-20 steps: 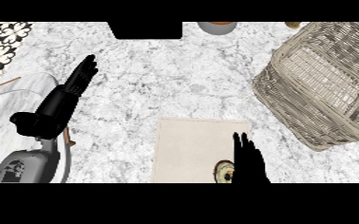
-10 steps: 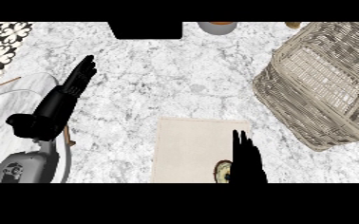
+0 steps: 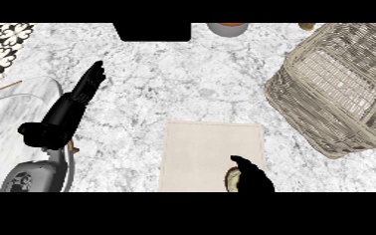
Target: Pick the cupcake from the placemat and place it in the basket
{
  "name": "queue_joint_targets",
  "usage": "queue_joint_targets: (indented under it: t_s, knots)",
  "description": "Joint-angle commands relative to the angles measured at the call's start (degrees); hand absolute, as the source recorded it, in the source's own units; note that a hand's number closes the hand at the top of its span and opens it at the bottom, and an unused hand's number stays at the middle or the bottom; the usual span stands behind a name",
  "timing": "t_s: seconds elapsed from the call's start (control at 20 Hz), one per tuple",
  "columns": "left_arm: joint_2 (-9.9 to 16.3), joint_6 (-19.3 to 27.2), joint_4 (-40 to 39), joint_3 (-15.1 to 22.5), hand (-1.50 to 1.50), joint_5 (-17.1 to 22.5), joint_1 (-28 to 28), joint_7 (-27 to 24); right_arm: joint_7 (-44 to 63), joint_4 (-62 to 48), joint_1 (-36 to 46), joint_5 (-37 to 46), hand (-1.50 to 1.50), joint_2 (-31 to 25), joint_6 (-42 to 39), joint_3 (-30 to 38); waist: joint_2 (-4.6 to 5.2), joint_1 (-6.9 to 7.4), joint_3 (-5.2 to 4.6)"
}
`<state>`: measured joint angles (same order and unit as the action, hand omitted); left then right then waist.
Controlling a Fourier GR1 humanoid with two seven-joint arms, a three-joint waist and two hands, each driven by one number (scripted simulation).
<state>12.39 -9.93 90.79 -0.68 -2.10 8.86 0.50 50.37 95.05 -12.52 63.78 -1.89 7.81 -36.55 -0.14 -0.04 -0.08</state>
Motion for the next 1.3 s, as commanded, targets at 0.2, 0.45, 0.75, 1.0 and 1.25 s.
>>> queue_joint_targets:
  t_s: [0.2, 0.45, 0.75, 1.0, 1.25]
  knots:
    - [1.51, -2.71, 1.10, -3.50, 0.00, 1.87, -0.18, -0.13, -3.79, -8.27, 3.21, -0.81, 1.50, -0.42, 2.44, 1.08, 0.12, 0.11, 0.09]
    - [-1.01, -1.24, 3.38, -1.08, 0.00, 0.42, -0.75, 2.65, 1.71, -4.34, 2.33, 7.71, 1.50, 0.54, -2.17, -7.41, 0.03, 0.10, 0.08]
    - [-1.84, -1.14, 4.91, -0.23, 0.00, -0.82, -2.66, 1.79, 4.28, -9.68, 13.09, 6.40, 1.50, 1.74, -0.83, 0.38, 0.10, 0.63, 0.11]
    - [-0.47, -2.99, 0.39, -1.10, 0.00, 0.12, 2.50, 1.35, 15.16, -16.15, 29.77, -0.54, 1.50, 1.79, -2.19, 6.43, 0.83, 2.15, 0.14]
    - [-0.35, -2.95, 2.24, -1.32, 0.00, 0.16, 0.36, 0.95, 13.47, -18.70, 38.01, -7.01, 1.50, 1.85, 8.86, 11.41, 0.43, 2.49, 0.17]
